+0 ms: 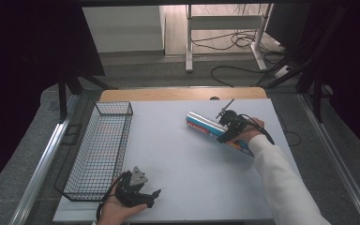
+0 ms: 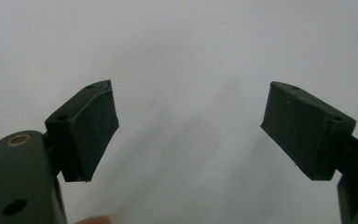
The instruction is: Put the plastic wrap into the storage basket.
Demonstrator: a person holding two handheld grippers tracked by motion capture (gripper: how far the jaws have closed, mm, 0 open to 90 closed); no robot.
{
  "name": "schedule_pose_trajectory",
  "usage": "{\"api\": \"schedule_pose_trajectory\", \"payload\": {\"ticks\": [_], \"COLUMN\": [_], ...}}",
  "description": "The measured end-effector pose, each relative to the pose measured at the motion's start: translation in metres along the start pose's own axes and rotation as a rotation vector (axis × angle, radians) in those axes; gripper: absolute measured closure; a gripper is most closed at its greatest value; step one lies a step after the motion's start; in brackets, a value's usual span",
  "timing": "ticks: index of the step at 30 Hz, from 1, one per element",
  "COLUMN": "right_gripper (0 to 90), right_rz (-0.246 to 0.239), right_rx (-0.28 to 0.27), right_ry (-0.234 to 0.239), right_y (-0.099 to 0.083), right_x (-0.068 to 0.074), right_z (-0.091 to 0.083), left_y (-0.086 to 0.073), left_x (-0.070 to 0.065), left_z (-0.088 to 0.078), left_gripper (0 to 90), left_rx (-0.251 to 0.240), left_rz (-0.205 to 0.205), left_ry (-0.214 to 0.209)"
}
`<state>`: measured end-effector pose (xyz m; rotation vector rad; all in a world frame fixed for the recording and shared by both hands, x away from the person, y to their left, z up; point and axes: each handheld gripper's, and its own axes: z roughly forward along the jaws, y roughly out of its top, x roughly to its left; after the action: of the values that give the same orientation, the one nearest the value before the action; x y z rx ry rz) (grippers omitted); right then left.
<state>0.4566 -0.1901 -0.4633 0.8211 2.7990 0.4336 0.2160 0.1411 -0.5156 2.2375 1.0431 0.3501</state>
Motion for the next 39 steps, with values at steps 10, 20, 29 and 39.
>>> {"api": "schedule_pose_trajectory", "payload": {"ticks": [10,20,29,39], "right_gripper": [32.9,32.9,32.9,32.8], "right_rz": [0.006,0.089,0.134,0.224], "right_rx": [-0.079,-0.178,-0.232,-0.324], "right_ry": [0.044,0.111,0.184,0.249], "right_y": [-0.001,-0.007,-0.019,-0.031], "right_x": [0.019,0.043,0.060,0.084], "right_z": [-0.026,-0.044,-0.043,-0.050], "left_y": [0.001,0.002,0.005,0.008], "left_x": [0.000,0.001,0.002,0.007], "left_z": [0.000,0.000,-0.001,-0.003], "left_gripper": [17.6,17.5,17.4,16.4], "left_rx": [-0.005,-0.014,-0.034,-0.071], "left_rz": [-0.010,-0.017,-0.048,-0.131], "left_ry": [-0.002,-0.002,-0.023,-0.072]}}
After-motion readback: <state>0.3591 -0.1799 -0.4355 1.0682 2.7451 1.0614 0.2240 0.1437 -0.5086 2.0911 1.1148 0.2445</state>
